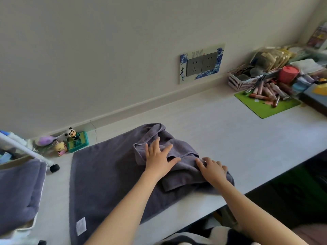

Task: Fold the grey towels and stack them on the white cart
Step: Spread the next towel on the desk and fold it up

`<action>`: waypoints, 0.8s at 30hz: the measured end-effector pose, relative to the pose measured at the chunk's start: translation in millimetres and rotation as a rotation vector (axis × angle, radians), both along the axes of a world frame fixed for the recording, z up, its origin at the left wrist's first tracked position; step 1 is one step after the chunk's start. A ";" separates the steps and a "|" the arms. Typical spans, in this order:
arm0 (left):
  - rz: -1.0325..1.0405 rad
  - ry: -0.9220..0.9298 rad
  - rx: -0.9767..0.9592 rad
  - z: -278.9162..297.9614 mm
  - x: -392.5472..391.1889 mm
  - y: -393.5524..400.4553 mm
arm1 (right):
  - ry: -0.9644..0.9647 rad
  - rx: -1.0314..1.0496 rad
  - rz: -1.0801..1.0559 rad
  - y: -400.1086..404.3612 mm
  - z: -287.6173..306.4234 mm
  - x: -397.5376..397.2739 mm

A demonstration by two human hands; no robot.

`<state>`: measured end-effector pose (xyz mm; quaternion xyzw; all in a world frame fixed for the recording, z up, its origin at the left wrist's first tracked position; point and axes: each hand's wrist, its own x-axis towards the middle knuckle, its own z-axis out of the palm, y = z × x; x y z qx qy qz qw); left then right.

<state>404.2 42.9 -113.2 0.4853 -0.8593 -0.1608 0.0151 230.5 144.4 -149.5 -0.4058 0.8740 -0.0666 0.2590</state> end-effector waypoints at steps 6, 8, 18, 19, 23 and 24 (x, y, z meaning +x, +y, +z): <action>0.105 0.134 0.240 -7.9 -7.1 -11.9 | -0.222 -0.206 -0.129 14.9 -0.8 -5.3; 0.140 0.226 0.295 -8.3 -5.4 -12.4 | -0.283 -0.309 -0.222 15.7 3.6 -7.6; 0.220 0.339 0.405 38.9 -5.0 -34.1 | -0.170 -0.611 -0.248 -4.5 43.3 -26.6; 0.235 0.408 0.394 52.1 -5.1 -37.3 | -0.154 -0.675 -0.254 -9.0 54.1 -28.7; 0.399 0.889 0.235 94.8 -1.3 -43.0 | -0.174 -1.005 -0.282 -15.6 104.1 -25.9; 0.418 0.949 0.147 101.6 0.8 -43.7 | -0.179 -1.053 -0.265 -15.4 113.0 -23.3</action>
